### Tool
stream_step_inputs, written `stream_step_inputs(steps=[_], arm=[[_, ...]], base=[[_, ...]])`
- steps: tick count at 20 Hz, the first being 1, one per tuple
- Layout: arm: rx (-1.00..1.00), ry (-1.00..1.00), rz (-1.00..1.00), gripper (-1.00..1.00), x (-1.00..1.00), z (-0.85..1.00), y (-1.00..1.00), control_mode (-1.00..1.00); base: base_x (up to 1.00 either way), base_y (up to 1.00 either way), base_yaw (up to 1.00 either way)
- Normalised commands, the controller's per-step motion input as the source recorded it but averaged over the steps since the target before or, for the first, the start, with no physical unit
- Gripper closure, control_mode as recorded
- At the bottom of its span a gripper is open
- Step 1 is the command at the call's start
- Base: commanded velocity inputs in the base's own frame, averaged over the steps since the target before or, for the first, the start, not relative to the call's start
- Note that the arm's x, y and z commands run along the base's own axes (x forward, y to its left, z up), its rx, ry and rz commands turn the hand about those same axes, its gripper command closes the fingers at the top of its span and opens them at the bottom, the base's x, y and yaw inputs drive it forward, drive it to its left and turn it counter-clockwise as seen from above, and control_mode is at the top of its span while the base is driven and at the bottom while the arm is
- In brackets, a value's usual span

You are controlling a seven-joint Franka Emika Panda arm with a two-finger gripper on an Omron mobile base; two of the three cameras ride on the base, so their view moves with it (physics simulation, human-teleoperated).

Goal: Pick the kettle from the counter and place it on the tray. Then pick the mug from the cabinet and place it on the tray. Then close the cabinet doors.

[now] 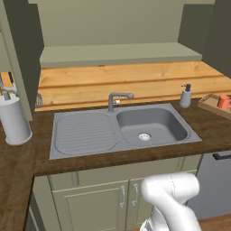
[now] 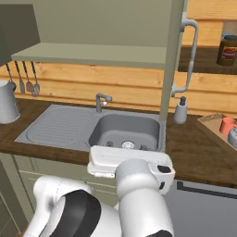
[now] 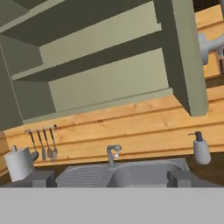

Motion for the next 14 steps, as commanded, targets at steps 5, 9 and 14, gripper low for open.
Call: stream_step_inputs(steps=[5,9,14], arm=[[0.13,-0.09,0.0,-1.0,0.32,0.0,-0.64,-1.0],[0.12,-0.04,0.0,-1.0,0.34,0.0,-0.59,-1.0],[0.15,0.0,0.05,-1.0,0.49,0.0,-0.54,-1.0]], base=[[0.0,0.0,0.0],[0.0,0.0,0.0],[0.0,0.0,0.0]])
